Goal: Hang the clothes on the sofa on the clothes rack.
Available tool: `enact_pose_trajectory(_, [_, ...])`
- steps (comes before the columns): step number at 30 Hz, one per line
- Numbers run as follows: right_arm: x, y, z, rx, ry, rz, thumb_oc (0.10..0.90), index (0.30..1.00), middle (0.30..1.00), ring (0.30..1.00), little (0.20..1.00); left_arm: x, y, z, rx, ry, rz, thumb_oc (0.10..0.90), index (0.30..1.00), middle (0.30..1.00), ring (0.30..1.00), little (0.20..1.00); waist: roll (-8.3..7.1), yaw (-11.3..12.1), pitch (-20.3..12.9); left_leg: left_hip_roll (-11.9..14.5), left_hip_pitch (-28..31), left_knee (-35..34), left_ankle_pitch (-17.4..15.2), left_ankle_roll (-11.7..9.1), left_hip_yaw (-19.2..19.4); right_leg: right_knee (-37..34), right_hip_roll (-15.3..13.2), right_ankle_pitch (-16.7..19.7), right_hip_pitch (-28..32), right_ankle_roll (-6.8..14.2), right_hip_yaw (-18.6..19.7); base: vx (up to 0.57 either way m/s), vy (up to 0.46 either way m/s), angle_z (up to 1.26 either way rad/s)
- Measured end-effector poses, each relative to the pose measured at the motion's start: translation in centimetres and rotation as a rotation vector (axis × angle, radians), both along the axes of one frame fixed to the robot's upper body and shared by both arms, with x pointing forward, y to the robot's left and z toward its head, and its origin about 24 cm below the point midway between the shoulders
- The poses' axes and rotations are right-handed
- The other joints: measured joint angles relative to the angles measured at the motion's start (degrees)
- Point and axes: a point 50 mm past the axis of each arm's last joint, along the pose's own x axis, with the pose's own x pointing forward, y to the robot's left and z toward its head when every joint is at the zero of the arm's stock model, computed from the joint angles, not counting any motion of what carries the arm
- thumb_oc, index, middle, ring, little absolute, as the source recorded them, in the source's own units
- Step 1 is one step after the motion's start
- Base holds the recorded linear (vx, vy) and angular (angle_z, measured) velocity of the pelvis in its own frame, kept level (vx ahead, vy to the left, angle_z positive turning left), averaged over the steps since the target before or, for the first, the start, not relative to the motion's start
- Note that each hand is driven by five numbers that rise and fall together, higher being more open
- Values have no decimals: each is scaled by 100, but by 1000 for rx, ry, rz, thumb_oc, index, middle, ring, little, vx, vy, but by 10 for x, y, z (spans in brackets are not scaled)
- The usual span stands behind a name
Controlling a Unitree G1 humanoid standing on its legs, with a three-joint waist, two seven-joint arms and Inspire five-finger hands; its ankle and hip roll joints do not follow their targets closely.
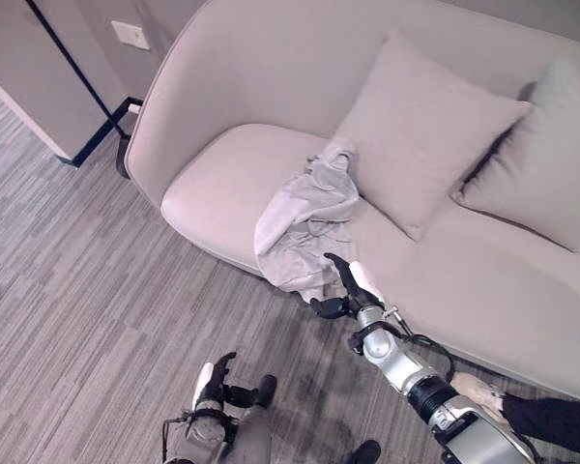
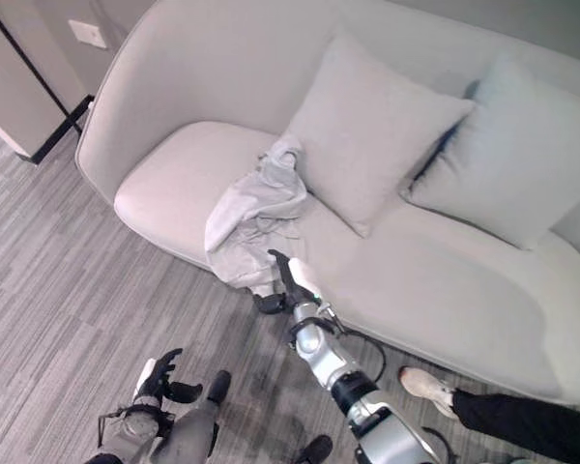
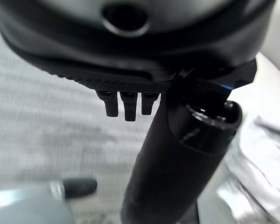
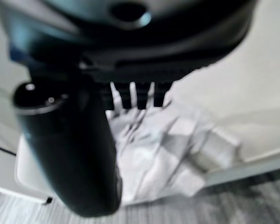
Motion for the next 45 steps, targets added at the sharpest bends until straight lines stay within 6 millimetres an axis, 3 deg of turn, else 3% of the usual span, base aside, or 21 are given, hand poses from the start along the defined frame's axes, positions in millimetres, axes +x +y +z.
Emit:
enact_pose_trajectory(1, [0, 11, -2, 4, 7, 12, 800, 900, 900, 900, 900, -8, 9, -4, 69, 58, -61, 800, 900, 900, 900, 900, -45, 0, 35, -144, -119, 381, -193, 132, 61, 375, -219, 14, -148, -13, 177, -73, 329, -8])
enact_pose_trajectory(2, [1, 23, -11, -47, 55, 29, 800, 900, 900, 900, 900, -22, 19, -8, 128, 121, -108, 800, 900, 900, 900, 900, -133, 38, 173, -279, -267, 832, -223, 177, 154, 1119, -607, 168, -451, -179, 229, -56, 199, 6])
enact_pose_trajectory(3, [-1, 19, -17, -75, 77, 23, 800, 900, 900, 900, 900, -18, 18, -7, 123, 105, -103, 800, 900, 900, 900, 900, -166, 178, 235, -338, -243, 777, -244, 200, 135, 1177, -683, -89, -543, 133, 247, -80, 195, 22])
enact_pose_trajectory(4, [9, 20, -9, -103, 54, 18, 800, 900, 900, 900, 900, -10, 13, -2, 111, 67, -119, 800, 900, 900, 900, 900, -117, 345, 479, -404, -250, 733, -254, 216, 130, 1150, -619, -284, -736, 351, 228, -91, 186, 41])
enact_pose_trajectory(5, [25, 20, 1, -167, 48, -20, 800, 900, 900, 900, 900, -2, 9, 2, 112, 36, -149, 800, 900, 900, 900, 900, -99, 476, 789, -531, -311, 799, -258, 219, 154, 1147, -573, -267, -891, 328, 195, -86, 150, 60])
enact_pose_trajectory(6, [33, 13, 7, -208, 43, -78, 800, 900, 900, 900, 900, 3, 4, 4, 101, 9, -170, 800, 900, 900, 900, 900, -106, 561, 846, -605, -524, 891, -344, 342, 151, 1124, -487, -199, -938, 221, 75, -66, 131, 55])
enact_pose_trajectory(8, [47, 5, 28, -213, -46, -176, 800, 900, 900, 900, 900, 3, 0, 4, 98, 0, -172, 800, 900, 900, 900, 900, -117, 772, 1131, -568, -840, 1091, -365, 382, 143, 799, -345, -208, -947, 186, -15, -55, 70, 32])
enact_pose_trajectory(12, [39, -1, 26, -212, -138, -261, 800, 900, 900, 900, 900, -7, 9, -2, 155, 44, -145, 800, 900, 900, 900, 900, -148, 599, 1221, -407, -1048, 1174, -371, 390, 131, 872, -217, -274, -1115, 113, -92, -54, 1, -4])
enact_pose_trajectory(15, [33, -6, 25, -226, -208, -312, 800, 900, 900, 900, 900, 12, 2, 8, 221, -32, -232, 800, 900, 900, 900, 900, -205, 269, 1303, -206, -1181, 1241, -348, 354, 147, 821, -40, -215, -1252, 41, -93, -32, -7, -21])
enact_pose_trajectory(20, [37, -34, 35, -249, -267, -431, 800, 900, 900, 900, 900, 27, -6, 16, 240, -103, -278, 800, 900, 900, 900, 900, -160, 240, 1339, -100, -1221, 1095, -233, 271, 84, 554, 164, -63, -1273, 50, -114, 1, -7, -4])
enact_pose_trajectory(24, [42, -36, 43, -247, -298, -459, 800, 900, 900, 900, 900, 27, -6, 16, 247, -98, -278, 800, 900, 900, 900, 900, -108, 176, 1371, -73, -1234, 1060, -229, 264, 30, 484, 226, -61, -1275, 49, -125, 0, 0, 0])
enact_pose_trajectory(29, [52, -37, 50, -223, -246, -504, 800, 900, 900, 900, 900, 30, -9, 17, 245, -107, -288, 800, 900, 900, 900, 900, -31, 253, 1395, -82, -1329, 1036, -219, 242, -42, 445, 236, -66, -1314, 54, -211, 15, -6, 5])
enact_pose_trajectory(35, [58, -44, 55, -190, -212, -531, 800, 900, 900, 900, 900, 34, -14, 18, 234, -116, -287, 800, 900, 900, 900, 900, 108, 596, 1441, -144, -1506, 962, -137, 137, -205, 464, 209, -93, -1431, 90, -391, 21, 1, 15])
enact_pose_trajectory(39, [60, -53, 56, -307, -189, -522, 800, 900, 900, 900, 900, 37, -21, 20, 229, -132, -316, 800, 900, 900, 900, 900, 204, 783, 1454, -190, -1731, 975, -86, 70, -302, 553, 171, -123, -1624, 129, -446, 1, 3, 13])
enact_pose_trajectory(40, [60, -55, 55, -331, -181, -529, 656, 684, 684, 684, 684, 38, -23, 20, 233, -135, -329, 800, 900, 900, 900, 900, 211, 814, 1458, -203, -1782, 1000, -70, 54, -311, 598, 143, -151, -1674, 167, -444, -1, -4, 8])
enact_pose_trajectory(41, [62, -60, 59, -350, -174, -546, 400, 300, 300, 300, 300, 39, -25, 21, 239, -144, -354, 800, 900, 900, 900, 900, 246, 831, 1471, -212, -1871, 993, -44, 50, -329, 674, 119, -165, -1773, 183, -454, -2, -6, 6])
enact_pose_trajectory(44, [65, -65, 67, -359, -183, -570, 400, 300, 300, 300, 300, 41, -26, 22, 253, -146, -380, 800, 900, 900, 900, 900, 269, 840, 1484, -244, -1963, 969, 1, 12, -354, 784, 56, -189, -1897, 205, -456, 37, -24, 9])
enact_pose_trajectory(45, [68, -75, 78, -361, -193, -609, 400, 300, 300, 300, 300, 44, -30, 26, 272, -173, -434, 800, 900, 900, 900, 900, 279, 848, 1480, -287, -1979, 841, 39, -82, -423, 826, 17, -193, -1948, 205, -531, 61, -8, 25])
